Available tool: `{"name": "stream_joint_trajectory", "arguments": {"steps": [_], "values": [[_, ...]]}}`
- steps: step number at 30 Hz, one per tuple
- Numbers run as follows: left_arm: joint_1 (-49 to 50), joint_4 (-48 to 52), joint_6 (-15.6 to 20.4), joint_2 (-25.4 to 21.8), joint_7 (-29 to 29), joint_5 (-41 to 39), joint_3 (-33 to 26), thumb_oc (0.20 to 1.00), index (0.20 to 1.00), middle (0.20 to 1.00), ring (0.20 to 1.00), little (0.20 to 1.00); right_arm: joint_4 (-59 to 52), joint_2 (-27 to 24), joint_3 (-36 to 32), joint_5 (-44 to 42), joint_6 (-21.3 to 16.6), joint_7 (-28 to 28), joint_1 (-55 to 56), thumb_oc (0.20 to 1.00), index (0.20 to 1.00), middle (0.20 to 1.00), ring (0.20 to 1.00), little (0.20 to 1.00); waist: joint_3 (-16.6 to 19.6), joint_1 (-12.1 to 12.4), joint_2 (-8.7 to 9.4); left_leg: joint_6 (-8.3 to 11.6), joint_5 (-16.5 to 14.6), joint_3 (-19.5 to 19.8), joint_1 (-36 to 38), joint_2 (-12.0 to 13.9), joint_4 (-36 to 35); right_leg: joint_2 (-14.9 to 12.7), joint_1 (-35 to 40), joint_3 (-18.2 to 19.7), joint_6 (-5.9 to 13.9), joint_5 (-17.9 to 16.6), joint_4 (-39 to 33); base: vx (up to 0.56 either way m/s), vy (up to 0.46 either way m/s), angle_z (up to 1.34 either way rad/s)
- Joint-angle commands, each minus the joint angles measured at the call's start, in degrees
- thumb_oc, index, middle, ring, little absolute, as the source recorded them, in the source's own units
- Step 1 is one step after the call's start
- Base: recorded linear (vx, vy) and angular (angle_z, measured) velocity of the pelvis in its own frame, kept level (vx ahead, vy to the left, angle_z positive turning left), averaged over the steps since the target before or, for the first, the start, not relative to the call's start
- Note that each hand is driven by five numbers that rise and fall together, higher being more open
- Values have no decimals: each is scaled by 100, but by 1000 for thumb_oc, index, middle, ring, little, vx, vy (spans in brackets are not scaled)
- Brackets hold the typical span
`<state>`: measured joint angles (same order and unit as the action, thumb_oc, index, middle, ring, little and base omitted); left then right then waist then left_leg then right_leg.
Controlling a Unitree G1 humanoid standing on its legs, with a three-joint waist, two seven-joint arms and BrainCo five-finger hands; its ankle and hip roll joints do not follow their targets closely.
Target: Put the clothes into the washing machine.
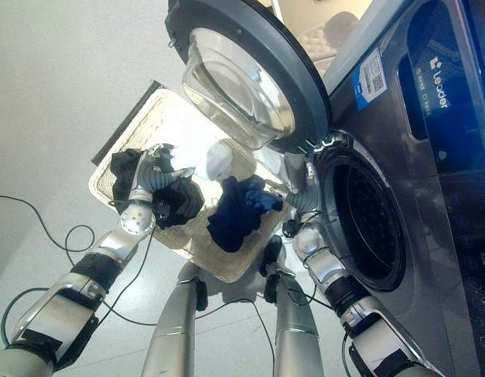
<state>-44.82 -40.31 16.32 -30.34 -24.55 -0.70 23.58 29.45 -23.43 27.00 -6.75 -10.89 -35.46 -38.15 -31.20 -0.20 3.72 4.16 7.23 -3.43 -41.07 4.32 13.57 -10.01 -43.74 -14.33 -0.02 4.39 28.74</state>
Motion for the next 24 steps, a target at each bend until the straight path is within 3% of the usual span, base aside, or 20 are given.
{"name": "stream_joint_trajectory", "arguments": {"steps": [1,6,7,8,13,24], "values": [[-1,315,397,209,95,340,-40,200,200,200,200,200,-336,-349,-266,110,-163,44,155,1000,1000,1000,1000,1000,141,91,-405,165,-631,-507,145,-78,230,29,88,-170,654,28,61,26,-21,6],[188,461,161,140,-125,808,77,200,200,200,200,200,-343,-345,-276,182,-97,66,237,1000,1000,1000,1000,1000,141,120,-440,148,-647,-479,187,-108,186,20,126,-174,677,17,19,22,-8,3],[189,450,73,124,-205,961,87,241,241,241,241,241,-339,-350,-279,139,-101,102,245,1000,1000,1000,1000,1000,141,118,-439,148,-648,-482,188,-110,187,23,128,-172,679,12,10,26,-4,4],[162,406,-127,76,-349,1279,129,1000,1000,1000,1000,1000,-327,-354,-281,39,-107,177,252,1000,1000,1000,1000,1000,141,114,-438,146,-642,-491,182,-110,186,26,121,-167,684,4,4,0,0,0],[-233,-31,-605,-180,-1106,2402,347,1000,1000,1000,1000,1000,-204,-436,-160,-281,-72,329,179,1000,1000,1000,1000,1000,141,54,-416,181,-593,-533,113,-86,173,27,58,-151,684,-32,-39,0,0,0],[-1530,-901,-1432,-375,-1105,3518,1507,1000,1000,1000,1000,1000,166,-447,183,-668,-151,417,-108,1000,1000,1000,1000,1000,141,-200,-373,281,-462,-675,-174,-6,113,133,-242,31,713,-195,-237,-4,36,-3]]}}
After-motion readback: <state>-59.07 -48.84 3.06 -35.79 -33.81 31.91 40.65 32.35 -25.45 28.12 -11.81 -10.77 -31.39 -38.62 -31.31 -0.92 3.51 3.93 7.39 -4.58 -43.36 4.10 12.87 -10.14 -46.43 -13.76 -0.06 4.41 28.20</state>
